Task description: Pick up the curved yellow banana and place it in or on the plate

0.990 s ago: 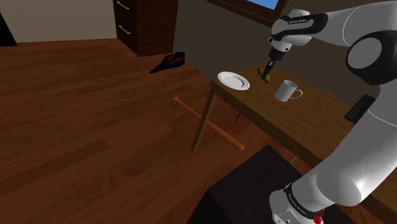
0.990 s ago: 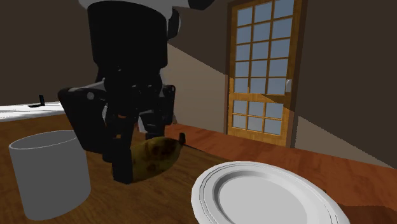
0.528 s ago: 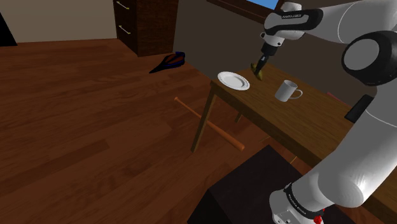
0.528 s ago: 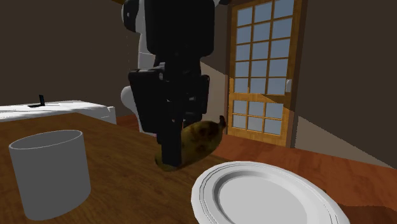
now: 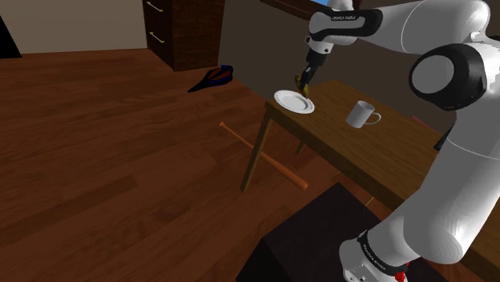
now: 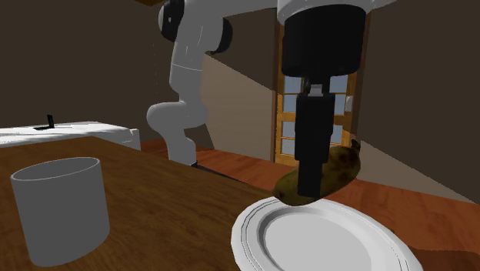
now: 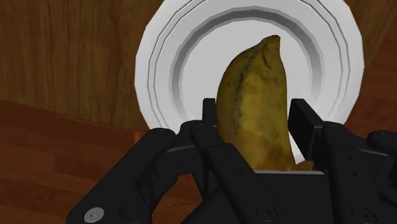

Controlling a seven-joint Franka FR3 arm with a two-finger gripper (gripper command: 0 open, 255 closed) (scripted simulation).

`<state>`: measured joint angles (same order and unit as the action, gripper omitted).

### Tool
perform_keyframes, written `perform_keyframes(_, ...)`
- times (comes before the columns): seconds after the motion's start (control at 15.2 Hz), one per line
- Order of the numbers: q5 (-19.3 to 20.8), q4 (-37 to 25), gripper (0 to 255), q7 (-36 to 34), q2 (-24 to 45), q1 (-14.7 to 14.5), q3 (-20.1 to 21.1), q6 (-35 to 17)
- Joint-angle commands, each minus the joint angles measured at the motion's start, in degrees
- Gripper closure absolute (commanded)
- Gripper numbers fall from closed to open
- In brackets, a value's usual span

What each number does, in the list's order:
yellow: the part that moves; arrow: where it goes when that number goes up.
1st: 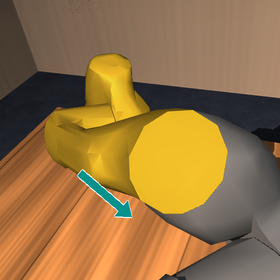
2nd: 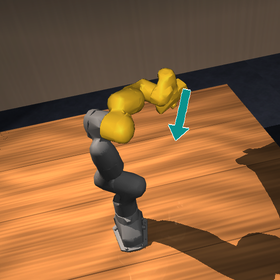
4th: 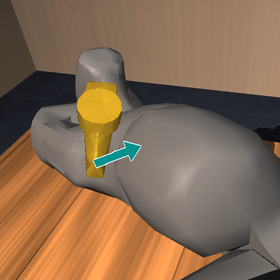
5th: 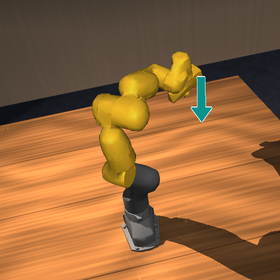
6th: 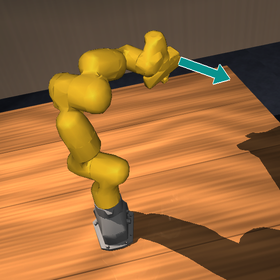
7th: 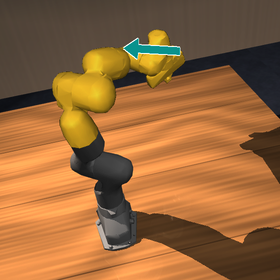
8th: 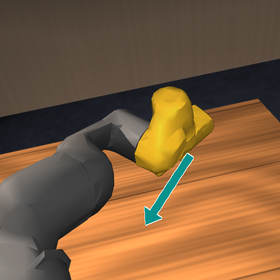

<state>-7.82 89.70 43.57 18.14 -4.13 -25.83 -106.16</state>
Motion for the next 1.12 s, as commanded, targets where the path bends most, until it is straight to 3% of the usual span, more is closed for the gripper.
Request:
perform_keyframes(0.0,-0.34,-0.62,255,-0.65,0.97,-0.29,0.34,-0.32)
perform_keyframes(0.73,-1.4,5.56,255,0.07,2.77,-0.34,0.83,-8.12)
perform_keyframes(1.06,-1.4,5.56,255,0.06,2.77,-0.33,0.84,-8.12)
